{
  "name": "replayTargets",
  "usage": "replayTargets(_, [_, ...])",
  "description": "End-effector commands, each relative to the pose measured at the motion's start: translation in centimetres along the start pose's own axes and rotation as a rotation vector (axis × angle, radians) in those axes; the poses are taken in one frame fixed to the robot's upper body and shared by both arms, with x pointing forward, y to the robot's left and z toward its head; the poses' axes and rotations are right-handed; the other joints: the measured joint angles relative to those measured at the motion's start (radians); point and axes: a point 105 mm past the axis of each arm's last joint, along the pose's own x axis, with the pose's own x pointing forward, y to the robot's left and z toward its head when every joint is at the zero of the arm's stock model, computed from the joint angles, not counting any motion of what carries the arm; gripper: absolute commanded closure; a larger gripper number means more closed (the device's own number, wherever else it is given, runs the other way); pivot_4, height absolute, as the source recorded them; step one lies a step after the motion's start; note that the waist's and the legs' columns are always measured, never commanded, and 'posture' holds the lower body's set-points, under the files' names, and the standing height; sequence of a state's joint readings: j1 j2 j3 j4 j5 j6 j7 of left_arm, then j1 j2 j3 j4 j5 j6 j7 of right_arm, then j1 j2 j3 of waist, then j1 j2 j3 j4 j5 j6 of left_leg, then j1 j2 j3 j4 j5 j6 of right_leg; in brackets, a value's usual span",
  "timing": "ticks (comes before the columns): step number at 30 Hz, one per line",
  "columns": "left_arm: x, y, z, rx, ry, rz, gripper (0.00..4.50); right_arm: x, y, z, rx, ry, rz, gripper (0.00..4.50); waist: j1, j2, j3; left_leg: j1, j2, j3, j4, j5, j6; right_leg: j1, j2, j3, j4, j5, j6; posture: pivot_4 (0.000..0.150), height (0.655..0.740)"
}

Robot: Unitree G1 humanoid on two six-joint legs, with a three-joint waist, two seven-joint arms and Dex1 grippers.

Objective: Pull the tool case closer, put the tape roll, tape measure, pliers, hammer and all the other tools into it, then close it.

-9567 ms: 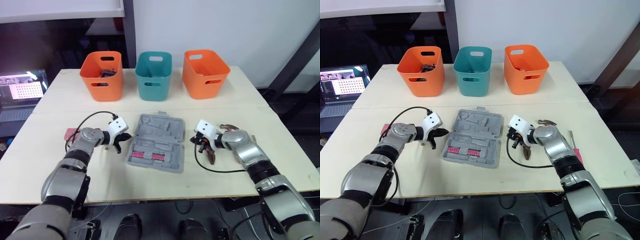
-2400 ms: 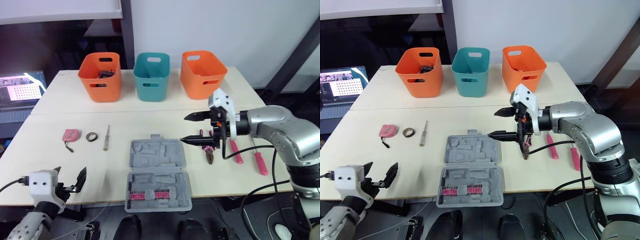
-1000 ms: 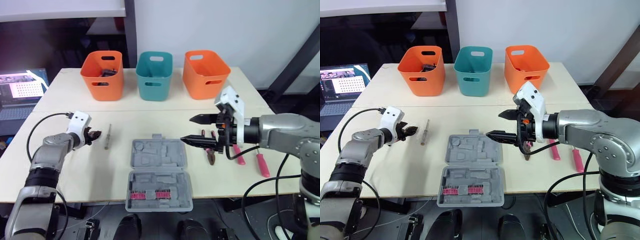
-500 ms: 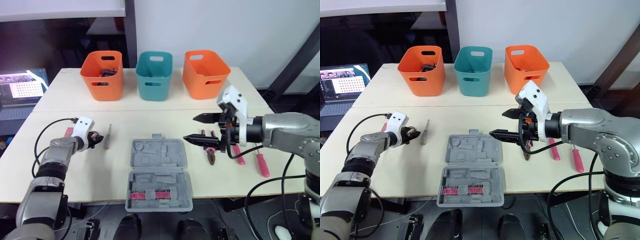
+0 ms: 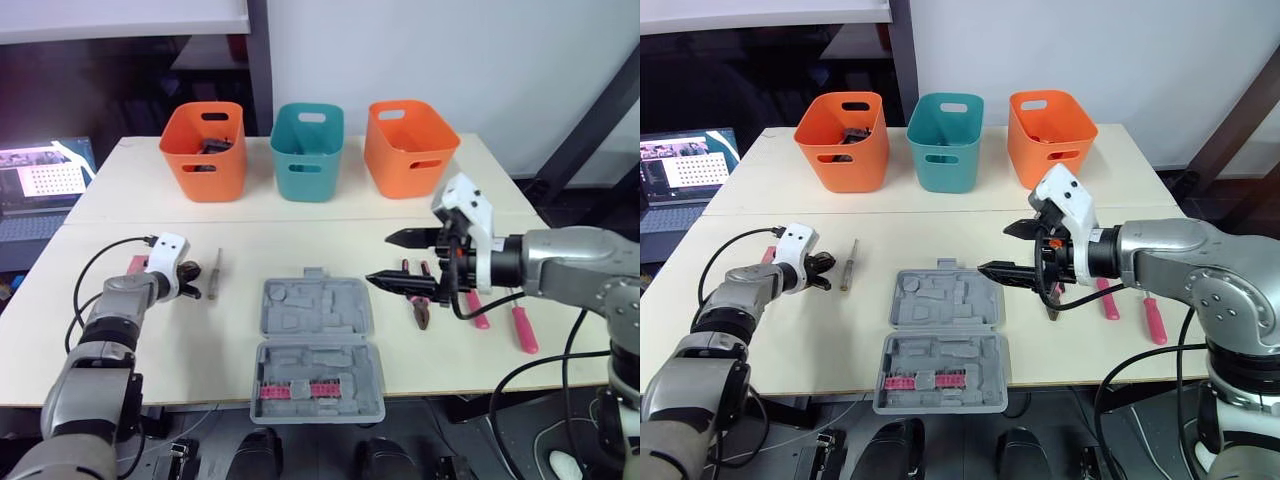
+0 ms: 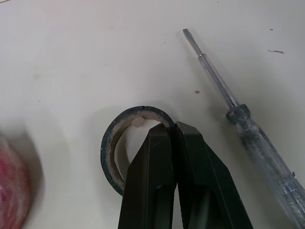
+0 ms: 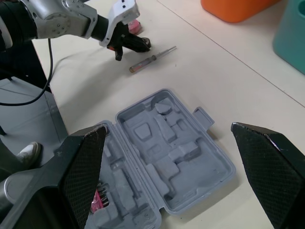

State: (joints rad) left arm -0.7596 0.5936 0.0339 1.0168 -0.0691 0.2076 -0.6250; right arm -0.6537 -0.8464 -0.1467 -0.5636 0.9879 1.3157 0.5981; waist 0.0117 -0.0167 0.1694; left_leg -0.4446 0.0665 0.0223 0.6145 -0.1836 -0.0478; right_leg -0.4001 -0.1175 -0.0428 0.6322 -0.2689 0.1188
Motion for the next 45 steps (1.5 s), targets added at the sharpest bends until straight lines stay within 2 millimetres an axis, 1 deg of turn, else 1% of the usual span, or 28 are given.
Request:
replayTargets(1, [-1.5,1.6,3.4,0.048,-0.101,0.014,4.48,-0.5,0.1,0.7,-0.038,-0.018,-0.010,0.00,0.000,0.000,0.000,0.000,0.000,0.000,0.000,0.000,0.000,0.000,0.000,0.000,0.000,0.000,0.000,0.150,0.7400])
replayTargets(2, [-1.8,1.6,4.1,0.068,-0.121,0.000,4.48,-0.5,0.1,0.6,-0.038,-0.015,-0.008,0.00,0.000,-0.001,0.000,0.000,0.000,0.000,0.000,0.000,0.000,0.000,0.000,0.000,0.000,0.000,0.000,0.150,0.7400])
replayTargets(3, [-2.2,1.1,5.3,0.100,-0.152,-0.035,4.48,-0.5,0.2,0.6,-0.038,-0.012,-0.004,0.00,0.000,-0.001,0.000,0.000,0.000,0.000,0.000,0.000,0.000,-0.001,0.000,0.000,0.000,0.000,0.000,0.150,0.7400])
replayTargets(4, [-2.6,0.2,6.5,0.136,-0.186,-0.089,4.48,-0.5,0.2,0.5,-0.038,-0.008,0.000,0.00,0.001,-0.001,0.000,0.000,0.000,0.000,0.000,0.000,0.000,0.000,0.000,0.000,0.000,0.000,0.000,0.150,0.7400])
replayTargets(5, [-2.9,-0.5,7.3,0.159,-0.206,-0.127,4.48,-0.5,0.2,0.5,-0.038,-0.005,0.002,0.00,0.003,-0.001,0.000,-0.001,0.000,0.000,0.000,0.000,0.000,0.000,0.000,0.000,0.000,0.000,0.000,0.150,0.7400])
replayTargets(6, [-3.2,-2.1,8.2,0.207,-0.224,-0.203,4.48,-0.5,0.3,0.4,-0.040,0.000,0.008,0.00,0.004,-0.001,0.000,-0.001,0.000,0.000,0.000,0.000,0.000,0.000,0.000,0.000,0.000,0.000,0.000,0.150,0.7400])
replayTargets(7, [-3.5,-3.1,8.7,0.238,-0.231,-0.252,4.48,-0.5,0.3,0.4,-0.041,0.003,0.013,0.00,0.004,-0.001,0.000,-0.001,0.000,0.000,0.000,0.000,0.000,0.000,0.000,0.000,0.000,0.000,0.000,0.150,0.7400])
replayTargets(8, [-3.7,-4.9,9.1,0.319,-0.236,-0.323,4.48,-0.4,0.4,0.3,-0.043,0.008,0.020,0.00,0.004,-0.001,0.000,-0.001,0.000,0.000,0.000,0.000,0.000,0.000,0.000,0.000,-0.001,0.000,-0.001,0.150,0.7400])
replayTargets(9, [-4.0,-6.8,9.5,0.384,-0.237,-0.395,4.48,-0.4,0.4,0.3,-0.045,0.013,0.027,0.00,0.003,-0.001,0.000,-0.001,0.000,0.000,0.000,0.000,0.000,0.001,0.000,0.000,-0.001,0.000,-0.001,0.150,0.7400])
replayTargets(11, [-4.2,-9.1,9.6,0.494,-0.230,-0.477,4.48,-0.3,0.5,0.2,-0.048,0.016,0.033,0.00,0.001,-0.001,0.000,-0.001,0.000,0.000,0.000,0.000,0.000,0.001,0.000,0.000,-0.001,0.000,-0.001,0.150,0.7400])
replayTargets(12, [-4.3,-9.7,9.6,0.527,-0.224,-0.493,4.48,-0.3,0.5,0.2,-0.049,0.016,0.034,0.00,0.001,-0.001,0.000,-0.001,0.000,0.000,0.000,0.000,0.000,0.001,0.000,0.001,-0.001,0.000,-0.001,0.150,0.7400])
replayTargets(14, [-4.5,-11.9,9.4,0.627,-0.233,-0.600,4.48,-0.2,0.5,0.2,-0.051,0.015,0.032,0.00,-0.002,-0.001,0.001,0.000,0.000,0.000,0.000,0.000,0.000,0.000,0.000,0.001,0.000,0.000,-0.001,0.150,0.7400])
replayTargets(16, [-5.0,-13.4,8.3,0.652,-0.154,-0.748,4.48,-0.1,0.5,0.1,-0.052,0.012,0.023,0.00,-0.005,0.000,0.001,0.000,0.000,0.000,0.000,0.000,0.000,0.000,0.000,0.001,0.000,0.000,-0.001,0.150,0.7400])
replayTargets(18, [-5.2,-14.1,7.6,0.648,-0.094,-0.832,4.48,-0.1,0.5,0.0,-0.052,0.010,0.015,0.00,-0.004,0.000,0.001,0.000,0.000,0.000,0.000,0.000,0.000,-0.001,0.000,0.001,0.000,0.000,-0.001,0.150,0.7400])
replayTargets(19, [-4.9,-14.3,7.4,0.654,-0.073,-0.843,4.48,-0.1,0.6,-0.1,-0.050,0.006,0.009,0.00,-0.003,0.000,0.001,0.000,0.000,0.001,0.000,0.000,0.000,-0.001,0.000,0.001,0.000,0.000,-0.001,0.150,0.7400])
replayTargets(22, [-3.9,-14.8,7.0,0.680,-0.047,-0.856,4.48,-0.1,0.7,-0.5,-0.040,0.002,-0.003,0.00,0.003,-0.001,0.001,-0.001,0.000,0.001,0.000,0.000,0.000,-0.001,0.000,0.001,0.000,0.000,-0.001,0.150,0.7400])
replayTargets(24, [-3.4,-15.2,6.9,0.660,-0.059,-0.878,4.48,-0.1,0.8,-0.8,-0.038,0.012,-0.008,0.00,0.004,-0.001,0.001,-0.001,0.000,0.001,0.001,0.000,0.000,-0.001,0.000,0.001,0.000,0.000,-0.001,0.150,0.7400])
replayTargets(27, [-2.5,-15.5,5.9,0.691,-0.028,-0.887,4.48,0.0,0.7,-0.7,-0.043,0.001,-0.022,0.00,0.001,-0.001,0.001,-0.002,0.000,0.001,0.001,0.000,0.000,0.000,0.000,0.001,-0.001,0.000,-0.001,0.150,0.7400])
replayTargets(29, [-1.7,-15.6,5.8,0.695,-0.016,-0.867,4.48,-0.1,0.7,-0.7,-0.043,-0.002,-0.023,0.00,0.001,-0.001,0.001,-0.002,0.000,0.000,0.001,0.000,0.000,-0.001,0.000,0.001,0.000,0.000,-0.001,0.150,0.7400])
replayTargets(31, [-1.4,-15.8,5.6,0.695,-0.008,-0.873,4.48,-0.1,0.8,-0.8,-0.044,0.004,-0.020,0.00,0.001,-0.001,0.001,-0.002,0.000,0.000,0.001,0.000,0.000,-0.001,0.000,0.001,0.000,0.000,-0.001,0.150,0.7400])
replayTargets(36, [-0.9,-15.6,5.4,0.702,0.001,-0.861,4.48,-0.3,0.8,-1.0,-0.040,0.006,-0.026,0.00,0.001,-0.001,0.001,-0.002,0.000,0.000,0.001,0.000,0.000,-0.002,0.001,0.001,0.000,0.000,0.000,0.150,0.7400])
replayTargets(40, [-0.5,-15.5,4.9,0.713,0.014,-0.848,4.48,-0.3,0.7,-0.9,-0.039,0.004,-0.029,0.00,0.001,-0.001,0.001,-0.002,0.000,0.000,0.001,0.000,0.000,-0.001,0.001,0.001,0.000,0.000,0.000,0.150,0.7400])
replayTargets(45, [-0.1,-15.6,4.7,0.708,0.008,-0.829,4.48,-0.2,0.7,-0.8,-0.043,0.000,-0.028,0.00,0.002,-0.001,0.001,-0.002,0.000,0.000,0.001,0.000,0.000,-0.001,0.001,0.001,0.000,0.000,0.000,0.150,0.7400])
